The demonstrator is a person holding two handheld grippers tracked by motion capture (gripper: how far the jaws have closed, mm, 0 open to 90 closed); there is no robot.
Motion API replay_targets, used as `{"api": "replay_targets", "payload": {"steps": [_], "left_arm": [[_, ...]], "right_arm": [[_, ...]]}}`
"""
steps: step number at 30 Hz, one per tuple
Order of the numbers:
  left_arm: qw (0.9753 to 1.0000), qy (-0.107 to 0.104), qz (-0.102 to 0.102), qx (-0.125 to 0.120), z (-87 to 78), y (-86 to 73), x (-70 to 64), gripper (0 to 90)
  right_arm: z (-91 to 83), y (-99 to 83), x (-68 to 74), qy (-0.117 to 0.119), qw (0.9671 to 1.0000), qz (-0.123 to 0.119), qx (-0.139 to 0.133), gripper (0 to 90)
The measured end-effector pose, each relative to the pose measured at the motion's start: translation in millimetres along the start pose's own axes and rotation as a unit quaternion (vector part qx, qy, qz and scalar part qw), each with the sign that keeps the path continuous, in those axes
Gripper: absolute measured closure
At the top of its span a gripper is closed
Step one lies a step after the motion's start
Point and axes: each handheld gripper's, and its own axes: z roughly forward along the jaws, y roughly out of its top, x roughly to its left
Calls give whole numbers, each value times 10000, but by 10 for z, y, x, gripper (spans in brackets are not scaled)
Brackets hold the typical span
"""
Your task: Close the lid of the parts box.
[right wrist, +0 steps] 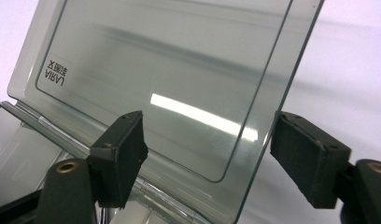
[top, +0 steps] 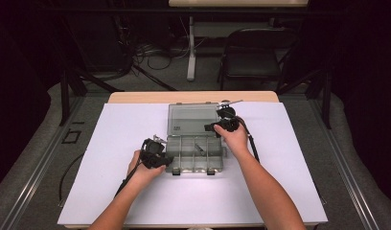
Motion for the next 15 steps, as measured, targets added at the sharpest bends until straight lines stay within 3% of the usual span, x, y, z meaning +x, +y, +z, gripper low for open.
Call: {"api": "replay_targets", "payload": {"steps": [15], "left_arm": [[10000,14,-2,1,0,0,-3,620]], "right_arm": [[-153,-39,-34,40,9989,-139,-447,444]]}}
